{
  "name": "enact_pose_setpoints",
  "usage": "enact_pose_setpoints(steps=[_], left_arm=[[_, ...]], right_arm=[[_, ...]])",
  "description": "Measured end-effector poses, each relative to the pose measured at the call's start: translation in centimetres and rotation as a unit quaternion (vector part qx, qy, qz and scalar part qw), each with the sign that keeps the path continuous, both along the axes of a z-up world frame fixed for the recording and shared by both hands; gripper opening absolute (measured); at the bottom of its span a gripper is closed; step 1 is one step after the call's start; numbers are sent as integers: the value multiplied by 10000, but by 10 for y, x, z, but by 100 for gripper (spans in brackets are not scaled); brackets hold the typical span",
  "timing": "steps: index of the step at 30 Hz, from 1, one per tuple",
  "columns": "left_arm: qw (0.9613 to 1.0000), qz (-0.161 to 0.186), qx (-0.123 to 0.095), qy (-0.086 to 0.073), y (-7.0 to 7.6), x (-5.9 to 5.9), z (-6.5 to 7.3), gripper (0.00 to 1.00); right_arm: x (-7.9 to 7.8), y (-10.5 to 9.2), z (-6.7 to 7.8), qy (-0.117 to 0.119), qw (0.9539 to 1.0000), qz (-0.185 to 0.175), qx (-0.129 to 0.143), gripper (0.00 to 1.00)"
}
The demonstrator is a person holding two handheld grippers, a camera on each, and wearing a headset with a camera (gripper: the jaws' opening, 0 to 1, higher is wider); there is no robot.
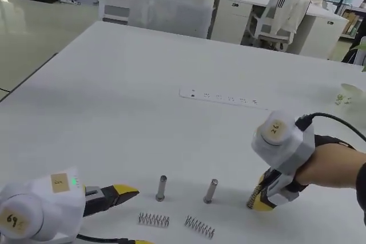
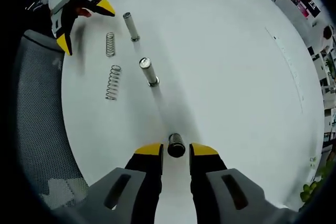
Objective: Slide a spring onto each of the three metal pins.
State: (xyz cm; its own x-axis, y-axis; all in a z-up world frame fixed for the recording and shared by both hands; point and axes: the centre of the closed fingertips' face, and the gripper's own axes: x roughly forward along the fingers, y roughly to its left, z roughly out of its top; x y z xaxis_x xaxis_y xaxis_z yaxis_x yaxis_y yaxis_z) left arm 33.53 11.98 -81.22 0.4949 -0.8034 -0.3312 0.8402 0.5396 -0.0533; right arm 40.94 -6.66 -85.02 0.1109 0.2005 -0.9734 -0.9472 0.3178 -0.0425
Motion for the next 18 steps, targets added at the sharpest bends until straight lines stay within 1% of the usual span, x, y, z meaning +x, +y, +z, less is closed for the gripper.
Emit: enact_pose_setpoints(steps=[6, 10, 15, 18], left_arm=[[10000, -10, 17, -8, 0, 0, 0, 56], [10000, -25, 30, -3, 0, -1, -1, 56], [10000, -38, 36, -12, -1, -1, -2, 56], [10000, -45, 33, -17, -1, -1, -2, 56]], right_arm=[[-5, -8, 4, -36, 9999, -140, 62, 18], [-11, -12, 6, -65, 9997, -201, 97, 19], [-22, -12, 6, -61, 9996, -244, 142, 19], [-30, -8, 7, -40, 9994, -255, 241, 20]])
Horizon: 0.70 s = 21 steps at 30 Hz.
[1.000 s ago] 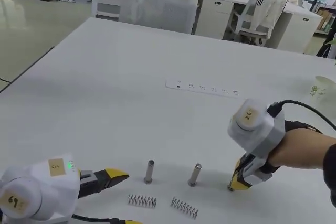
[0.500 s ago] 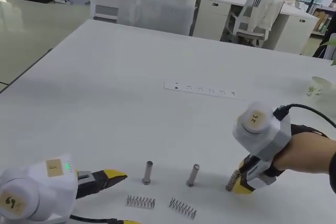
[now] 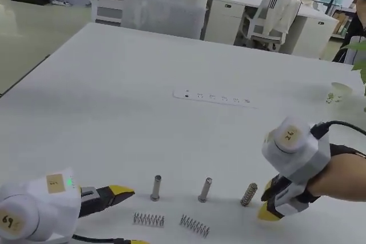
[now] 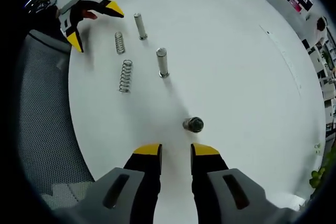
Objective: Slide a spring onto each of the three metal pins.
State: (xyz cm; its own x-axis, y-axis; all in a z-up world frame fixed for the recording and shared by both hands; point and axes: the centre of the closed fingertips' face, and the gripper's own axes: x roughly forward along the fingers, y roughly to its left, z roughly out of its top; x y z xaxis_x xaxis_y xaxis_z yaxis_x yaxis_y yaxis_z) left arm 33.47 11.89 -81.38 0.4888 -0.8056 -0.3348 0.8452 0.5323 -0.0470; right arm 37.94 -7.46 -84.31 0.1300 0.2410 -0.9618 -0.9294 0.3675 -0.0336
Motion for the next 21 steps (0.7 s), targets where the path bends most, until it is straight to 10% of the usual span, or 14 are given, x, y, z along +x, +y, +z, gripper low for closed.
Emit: enact_pose_setpoints(steps=[21], left_arm=[[10000, -34, -22, -64, -1, 1, 3, 55]], right_arm=[[-45, 51, -4, 185, 9987, 294, 370, 20]])
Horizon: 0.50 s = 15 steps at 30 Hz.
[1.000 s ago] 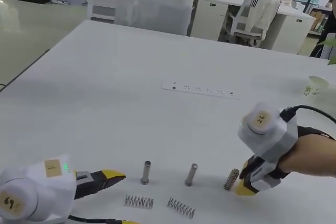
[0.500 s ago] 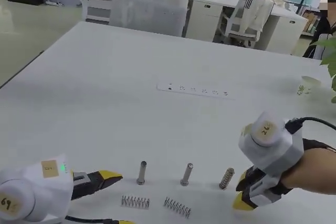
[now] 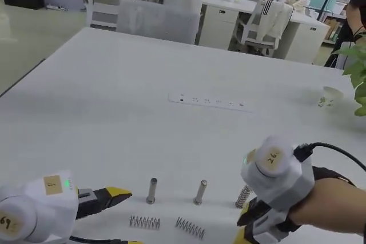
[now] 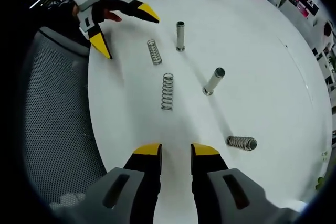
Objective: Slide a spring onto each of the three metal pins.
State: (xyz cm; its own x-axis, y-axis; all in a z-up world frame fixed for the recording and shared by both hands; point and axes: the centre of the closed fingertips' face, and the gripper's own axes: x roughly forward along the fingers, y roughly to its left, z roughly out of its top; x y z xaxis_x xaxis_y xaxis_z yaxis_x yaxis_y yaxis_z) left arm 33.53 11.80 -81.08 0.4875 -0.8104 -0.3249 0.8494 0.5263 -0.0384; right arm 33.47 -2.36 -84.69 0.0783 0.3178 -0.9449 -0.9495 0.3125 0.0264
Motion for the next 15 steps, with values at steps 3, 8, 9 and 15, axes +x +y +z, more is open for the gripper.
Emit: enact_pose_setpoints(steps=[3, 8, 9, 15], left_arm=[[10000, -13, 4, -4, 0, -1, 0, 55], [10000, -6, 1, -11, 0, 0, 0, 55], [10000, -7, 0, -12, 0, 0, 0, 55], [10000, 26, 1, -3, 2, 1, 0, 55]], right_arm=[[-1, 10, 1, -17, 10000, 78, 36, 20], [1, 26, 0, -45, 9997, 216, 78, 20], [1, 29, -1, -51, 9997, 247, 77, 19], [4, 43, -5, -20, 9992, 383, 92, 19]])
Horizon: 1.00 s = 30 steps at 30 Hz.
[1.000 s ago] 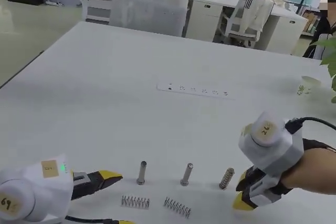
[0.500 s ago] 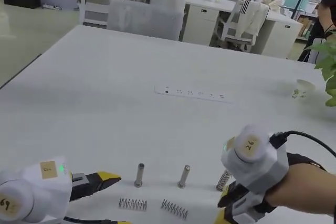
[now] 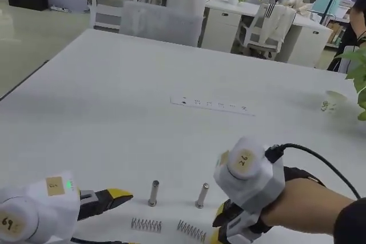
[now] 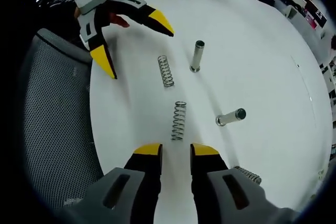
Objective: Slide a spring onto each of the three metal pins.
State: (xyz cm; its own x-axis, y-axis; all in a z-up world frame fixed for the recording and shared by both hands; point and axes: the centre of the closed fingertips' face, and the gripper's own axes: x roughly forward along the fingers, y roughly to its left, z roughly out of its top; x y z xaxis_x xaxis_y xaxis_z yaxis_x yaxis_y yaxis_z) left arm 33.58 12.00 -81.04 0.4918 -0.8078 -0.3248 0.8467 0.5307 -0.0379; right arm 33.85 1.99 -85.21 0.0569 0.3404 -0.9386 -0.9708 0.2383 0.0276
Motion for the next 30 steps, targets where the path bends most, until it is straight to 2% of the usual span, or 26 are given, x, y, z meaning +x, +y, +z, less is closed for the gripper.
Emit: enact_pose_setpoints(steps=[8, 15, 18, 24, 30], left_arm=[[10000, 9, -1, 20, 0, 0, 0, 54], [10000, 4, -6, 40, -1, -1, -1, 53], [10000, 7, 2, 44, -1, -1, -1, 53], [10000, -12, 2, 41, -3, -2, 0, 52], [10000, -80, 18, 47, -6, -3, -1, 49]], right_arm=[[3, 8, -9, -5, 10000, 30, -35, 17], [3, 6, -17, 13, 9998, 46, -170, 12], [5, 7, -16, -8, 9999, -16, -118, 9], [4, 6, -15, -78, 9997, 64, -199, 8], [4, 8, 2, -124, 9998, 118, -124, 8]])
